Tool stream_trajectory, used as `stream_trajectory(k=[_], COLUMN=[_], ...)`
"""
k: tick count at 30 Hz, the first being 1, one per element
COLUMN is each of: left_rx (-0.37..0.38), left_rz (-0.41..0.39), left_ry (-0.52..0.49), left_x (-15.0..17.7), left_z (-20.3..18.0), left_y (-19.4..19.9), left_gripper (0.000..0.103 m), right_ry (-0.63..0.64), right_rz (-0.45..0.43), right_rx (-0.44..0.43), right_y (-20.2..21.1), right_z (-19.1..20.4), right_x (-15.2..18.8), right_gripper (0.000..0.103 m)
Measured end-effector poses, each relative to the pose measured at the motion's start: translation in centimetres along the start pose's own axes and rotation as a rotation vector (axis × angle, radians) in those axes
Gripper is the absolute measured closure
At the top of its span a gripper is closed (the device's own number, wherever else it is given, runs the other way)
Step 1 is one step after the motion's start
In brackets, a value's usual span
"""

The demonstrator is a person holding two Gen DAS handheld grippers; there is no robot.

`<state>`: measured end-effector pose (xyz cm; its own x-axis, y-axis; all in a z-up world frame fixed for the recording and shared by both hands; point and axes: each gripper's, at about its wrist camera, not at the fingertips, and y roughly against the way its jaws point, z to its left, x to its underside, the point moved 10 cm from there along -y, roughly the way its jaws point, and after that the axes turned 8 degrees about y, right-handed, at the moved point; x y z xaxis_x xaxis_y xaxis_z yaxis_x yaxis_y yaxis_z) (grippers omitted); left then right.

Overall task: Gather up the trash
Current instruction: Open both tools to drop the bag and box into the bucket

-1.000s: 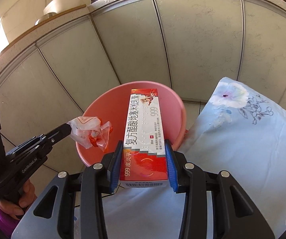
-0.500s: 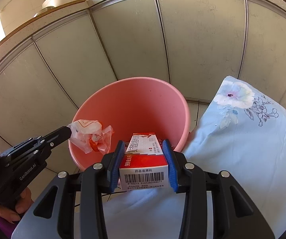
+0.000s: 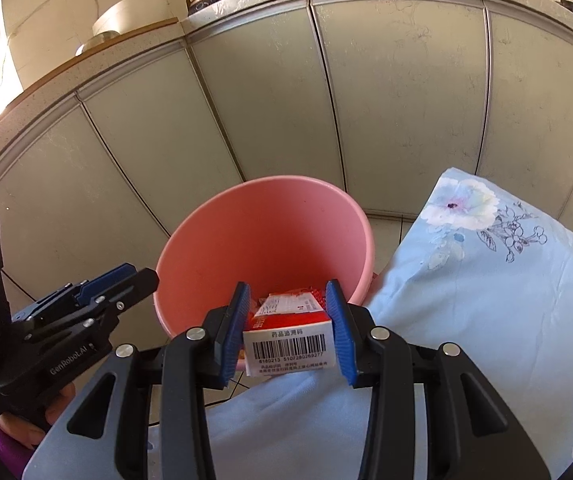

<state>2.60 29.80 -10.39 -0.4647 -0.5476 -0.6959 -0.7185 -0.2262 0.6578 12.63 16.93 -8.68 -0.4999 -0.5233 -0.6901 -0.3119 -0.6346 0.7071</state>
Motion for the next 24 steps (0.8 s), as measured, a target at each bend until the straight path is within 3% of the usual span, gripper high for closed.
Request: stream_trajectory(k=[16,24], left_rx=[0.013,0.026], left_rz=[0.007,0.005], left_ry=[-0.013,-0.035], left_x=[0.4,0.7], left_z=[-1.0,-2.4], left_y=[0.9,1.6], left_gripper=[0.062,0.055], right_ry=[0.008,-0.002], right_rz=[-0.040,-0.039], right_rx=[-0.007,0.015], right_y=[2.3,3.6], right_z=[0.2,-0.4], right_x=[0.1,1.9], right_gripper=[0.062,0.062])
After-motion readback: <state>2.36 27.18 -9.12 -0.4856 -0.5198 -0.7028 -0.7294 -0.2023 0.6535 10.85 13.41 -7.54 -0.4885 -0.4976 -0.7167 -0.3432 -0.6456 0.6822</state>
